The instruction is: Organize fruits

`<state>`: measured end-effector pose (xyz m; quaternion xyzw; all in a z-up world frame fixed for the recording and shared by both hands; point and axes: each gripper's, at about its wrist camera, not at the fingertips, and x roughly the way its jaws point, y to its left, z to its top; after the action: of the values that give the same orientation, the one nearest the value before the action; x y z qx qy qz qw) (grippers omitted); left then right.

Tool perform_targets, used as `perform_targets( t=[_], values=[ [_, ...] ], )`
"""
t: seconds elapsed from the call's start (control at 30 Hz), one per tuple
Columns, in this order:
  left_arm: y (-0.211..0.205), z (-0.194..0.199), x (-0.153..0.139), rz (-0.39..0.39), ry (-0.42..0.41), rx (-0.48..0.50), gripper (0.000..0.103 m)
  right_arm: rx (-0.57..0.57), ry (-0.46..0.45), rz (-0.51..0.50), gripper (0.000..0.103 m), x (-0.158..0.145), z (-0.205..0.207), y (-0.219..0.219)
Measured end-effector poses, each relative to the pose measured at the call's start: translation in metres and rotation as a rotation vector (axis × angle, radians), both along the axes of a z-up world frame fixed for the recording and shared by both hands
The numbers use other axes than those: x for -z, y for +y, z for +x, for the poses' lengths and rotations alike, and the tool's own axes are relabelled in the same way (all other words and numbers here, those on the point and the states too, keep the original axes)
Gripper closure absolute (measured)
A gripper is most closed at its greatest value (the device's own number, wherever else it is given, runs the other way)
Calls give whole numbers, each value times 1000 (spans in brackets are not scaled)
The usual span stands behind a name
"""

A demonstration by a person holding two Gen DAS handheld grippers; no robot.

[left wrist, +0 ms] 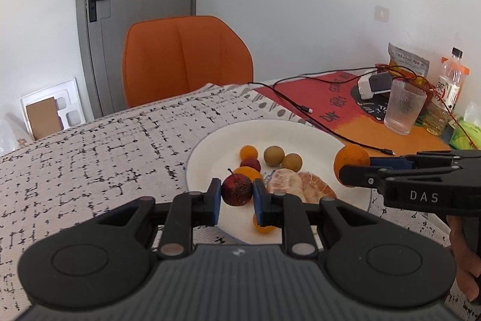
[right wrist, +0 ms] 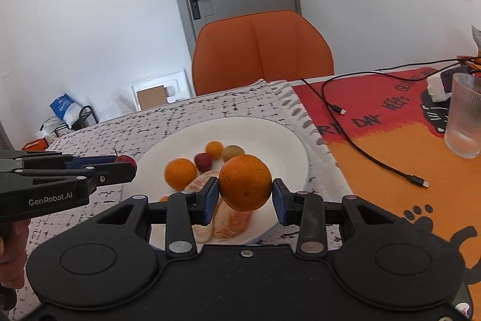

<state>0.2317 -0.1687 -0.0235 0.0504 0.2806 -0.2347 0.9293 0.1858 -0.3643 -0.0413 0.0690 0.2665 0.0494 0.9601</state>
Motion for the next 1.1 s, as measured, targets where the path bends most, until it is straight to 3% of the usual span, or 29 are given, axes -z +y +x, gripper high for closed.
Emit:
perform_targets(
  t=[0.3, 0.53, 0.7, 1.1],
  values=[
    [9, 1, 0, 9, 17, -39, 78, 19, 17, -16, 66, 3, 0, -4],
    [30, -9, -4, 5, 20, -88, 61, 5, 2, -33, 62, -2, -6, 2],
    [42, -18, -5, 7, 12, -114, 55, -7, 6, -28, 61, -2, -12, 7],
    [69, -51, -19, -17, -35, -168, 22, -48, -20, -20, 22, -13, -34, 24]
  ],
)
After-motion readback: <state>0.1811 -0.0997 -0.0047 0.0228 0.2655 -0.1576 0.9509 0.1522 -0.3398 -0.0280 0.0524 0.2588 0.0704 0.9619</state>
